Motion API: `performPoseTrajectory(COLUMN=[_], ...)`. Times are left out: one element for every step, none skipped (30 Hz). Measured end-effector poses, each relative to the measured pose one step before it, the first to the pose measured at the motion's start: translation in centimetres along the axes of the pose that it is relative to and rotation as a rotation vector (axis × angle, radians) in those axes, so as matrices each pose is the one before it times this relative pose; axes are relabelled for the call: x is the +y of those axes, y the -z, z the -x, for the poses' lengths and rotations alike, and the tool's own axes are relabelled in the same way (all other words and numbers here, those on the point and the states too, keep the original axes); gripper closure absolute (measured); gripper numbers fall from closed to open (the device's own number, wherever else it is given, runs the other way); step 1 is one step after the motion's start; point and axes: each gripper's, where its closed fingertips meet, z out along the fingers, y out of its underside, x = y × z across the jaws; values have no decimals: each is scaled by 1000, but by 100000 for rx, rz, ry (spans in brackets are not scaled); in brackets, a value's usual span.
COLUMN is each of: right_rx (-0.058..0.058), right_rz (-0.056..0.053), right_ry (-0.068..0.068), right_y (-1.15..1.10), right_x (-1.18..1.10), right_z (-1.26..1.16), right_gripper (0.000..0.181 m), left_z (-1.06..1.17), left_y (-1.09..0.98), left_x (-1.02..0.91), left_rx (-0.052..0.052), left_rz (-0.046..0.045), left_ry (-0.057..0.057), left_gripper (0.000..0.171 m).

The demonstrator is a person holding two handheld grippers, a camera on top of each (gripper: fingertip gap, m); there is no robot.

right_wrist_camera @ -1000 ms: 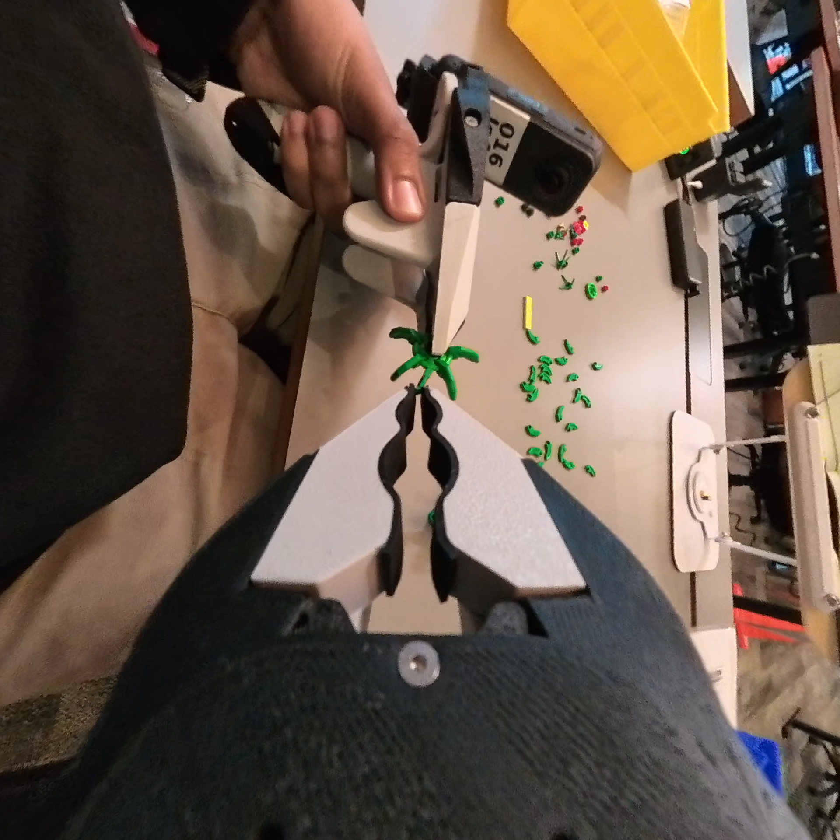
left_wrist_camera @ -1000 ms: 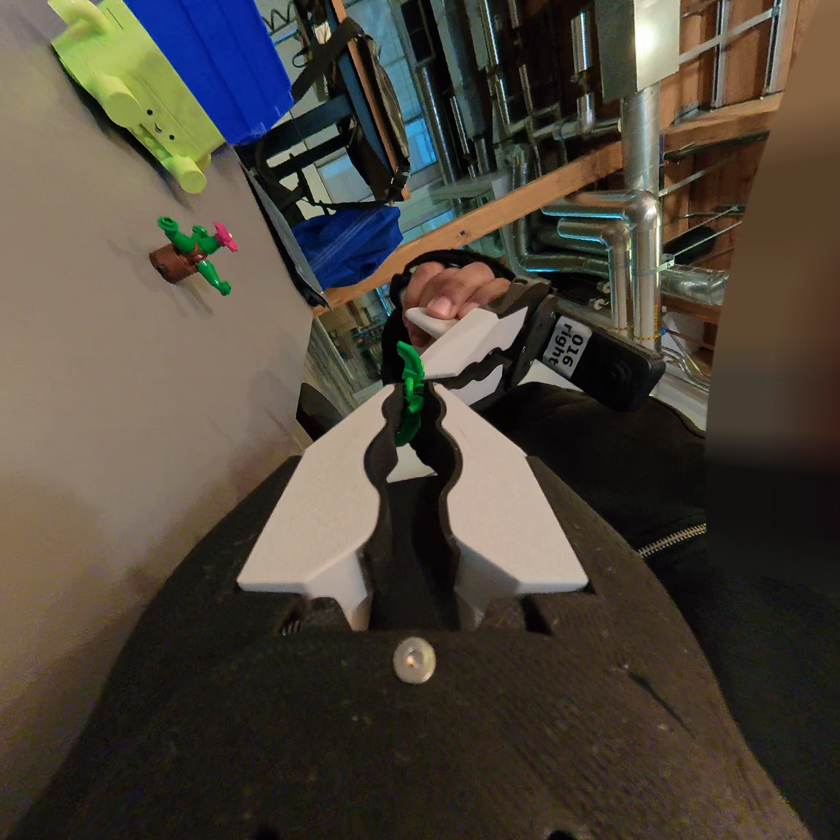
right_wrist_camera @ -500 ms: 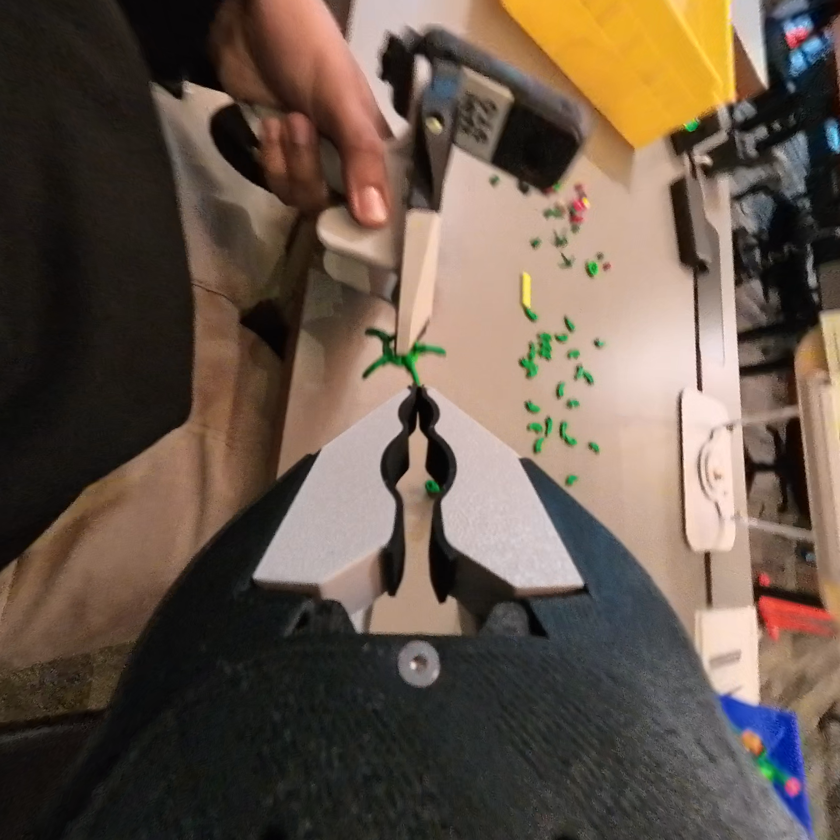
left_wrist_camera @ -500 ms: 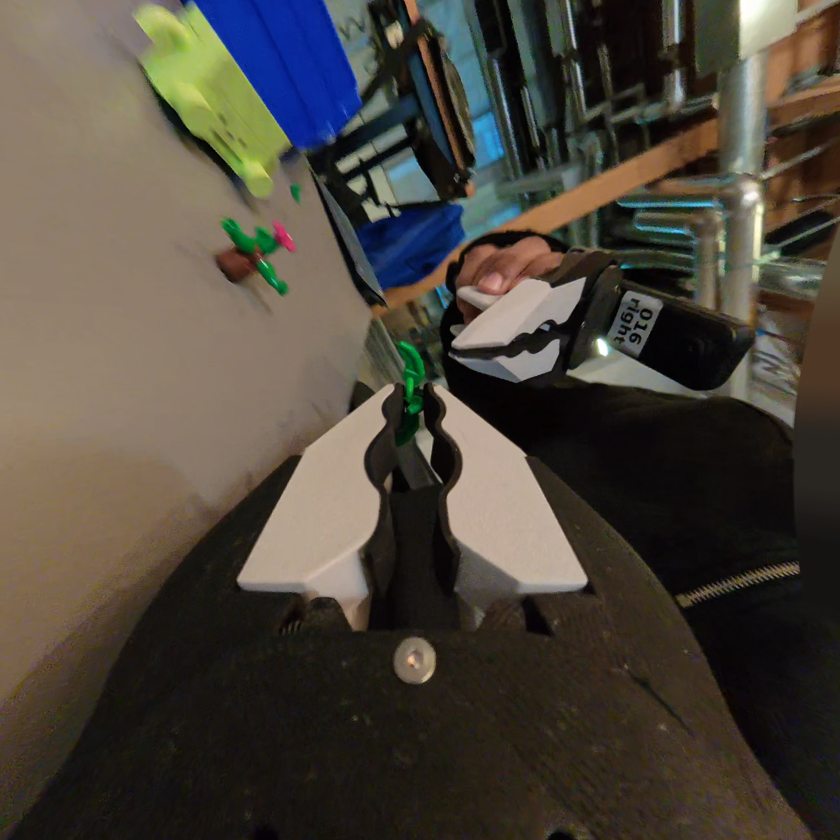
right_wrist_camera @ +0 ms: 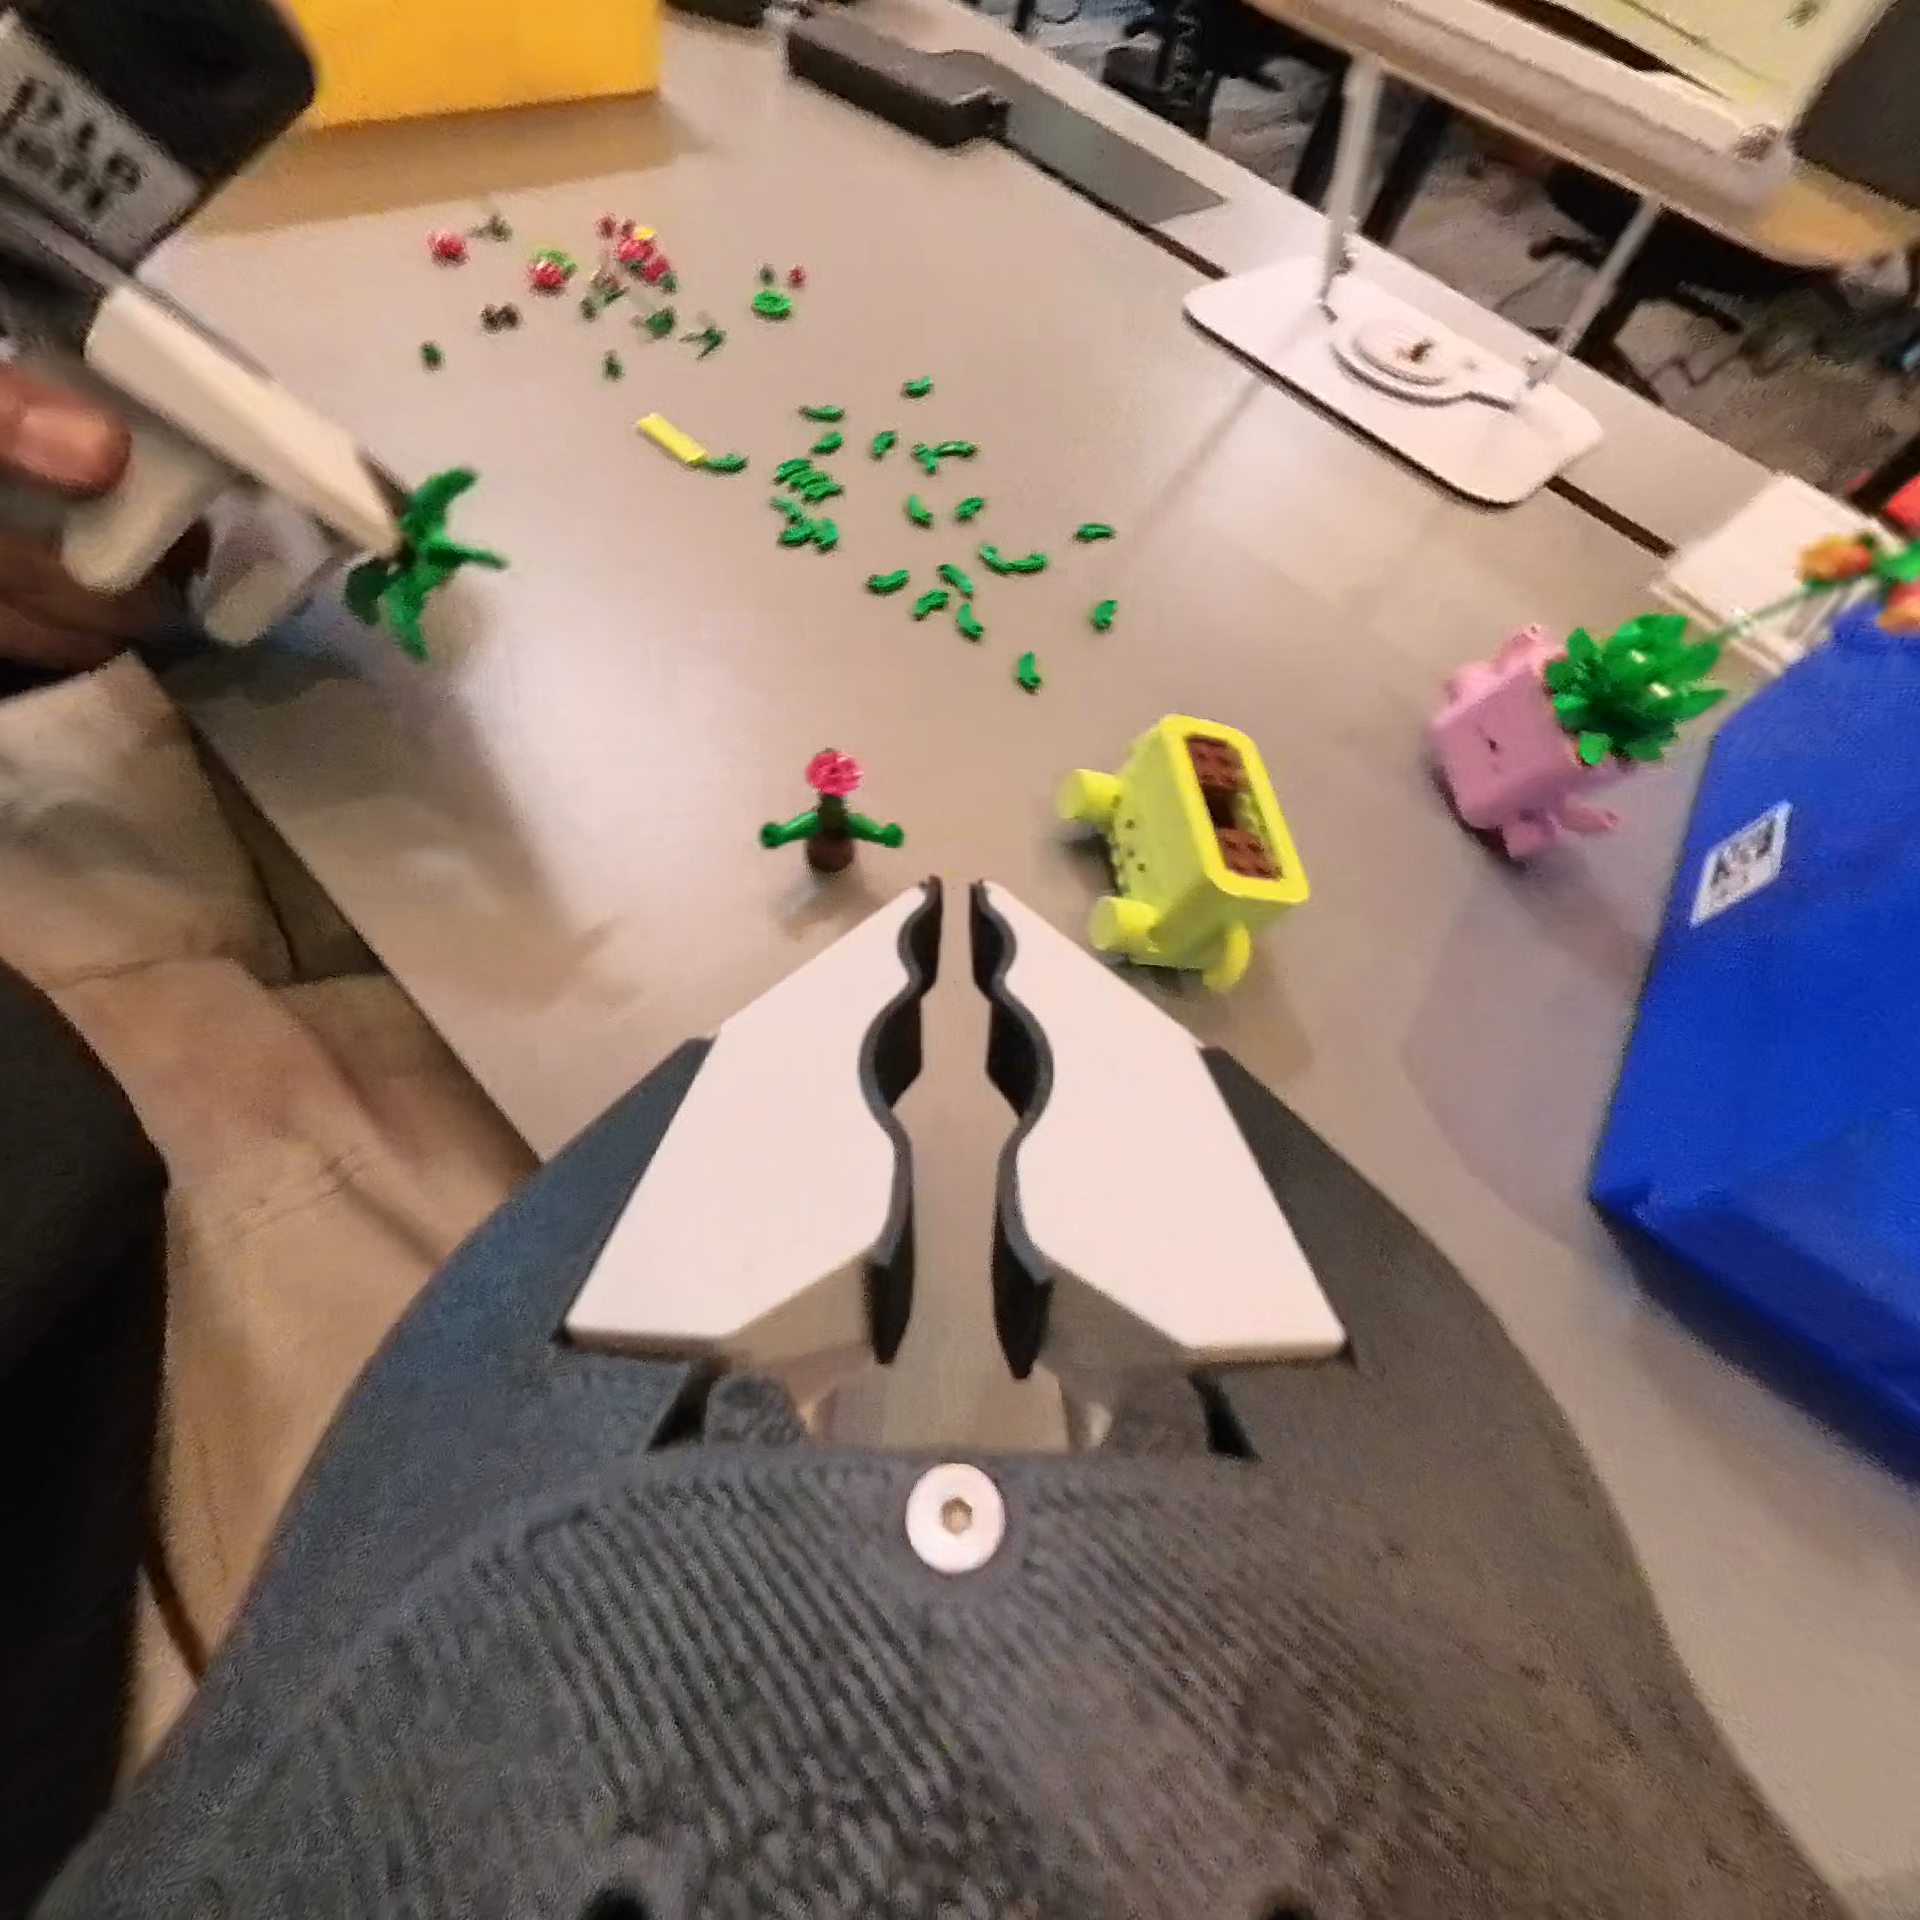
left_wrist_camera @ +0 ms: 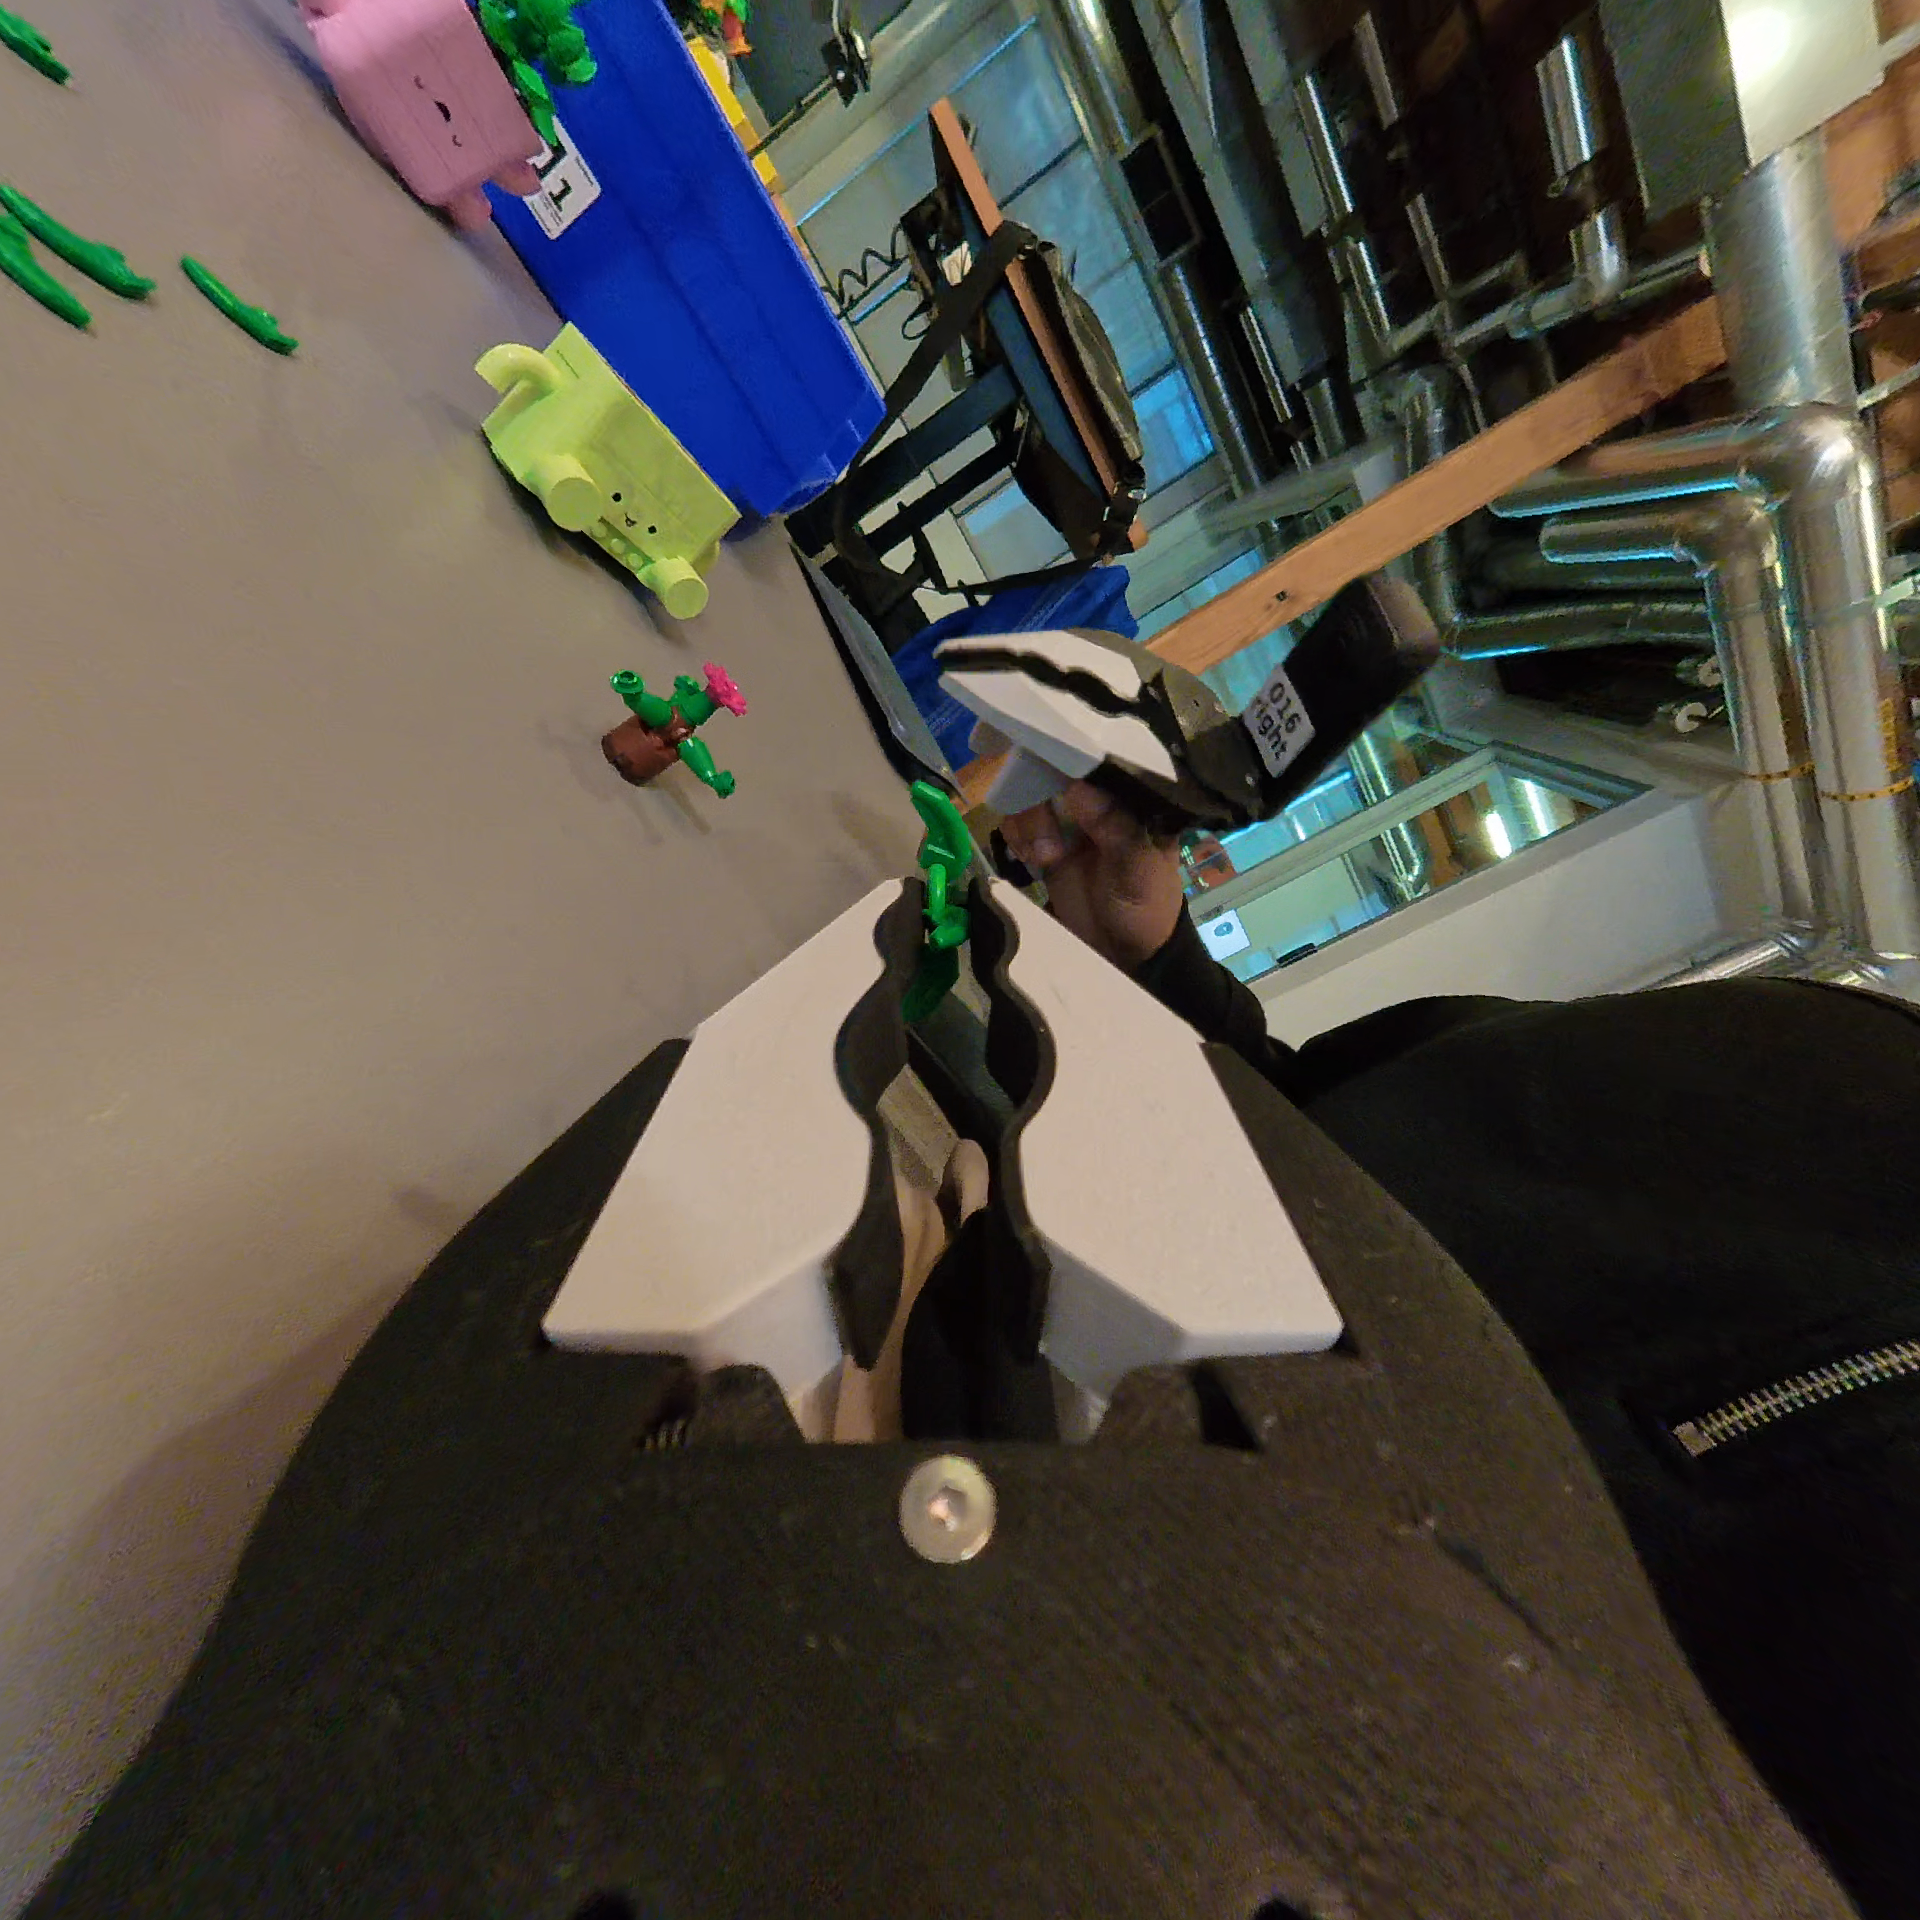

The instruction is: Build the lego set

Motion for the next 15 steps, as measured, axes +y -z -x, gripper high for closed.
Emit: performPoseTrajectory(right_rx=[797,175,-485,-388,207,679,744,706,724,806,575,383,-52,-290,-231], right_rz=[-1144,-1199,-1791,-2326,-2195,-1471,-730,-81,336,300,272,454,541,458,411], right_ry=[-5008,-4632,-3853,-2877,-1665,-500,347,800,1160,1447,1655,1615,1641,1685,1630], right_y=[131,76,59,38,4,-30,-96,-170,-222,-274,-326,-386,-420,-463,-496], right_x=[-105,-210,-366,-477,-458,-368,-292,-225,-221,-269,-337,-391,-459,-529,-560], right_z=[-805,-697,-507,-421,-404,-404,-330,-276,-242,-251,-233,-248,-216,-214,-234], right_gripper=[173,170,168,166,166,165,165,165,164,163,163,162,160,159,157], left_z=[-46,-62,-54,-35,-36,1,44,53,30,-9,-29,-51,-63,-49,12], left_y=[31,44,48,54,69,68,63,73,94,94,93,106,129,142,157], left_x=[-146,-164,-117,-142,-167,-176,-174,-176,-209,-221,-238,-268,-294,-268,-266], left_rx=[-82,-258,-287,-451,-348,-436,-560,-508,-251,-9,280,469,534,434,91], left_rz=[-484,-441,-55,-227,-558,-588,-604,-737,-956,-1012,-1073,-1253,-1257,-1124,-982], left_ry=[-729,-1130,-1278,-1392,-1493,-1283,-1162,-1220,-1241,-960,-620,-497,-602,-725,-753], left_gripper=[165,165,165,165,165,165,166,166,166,166,166,166,165,166,166])
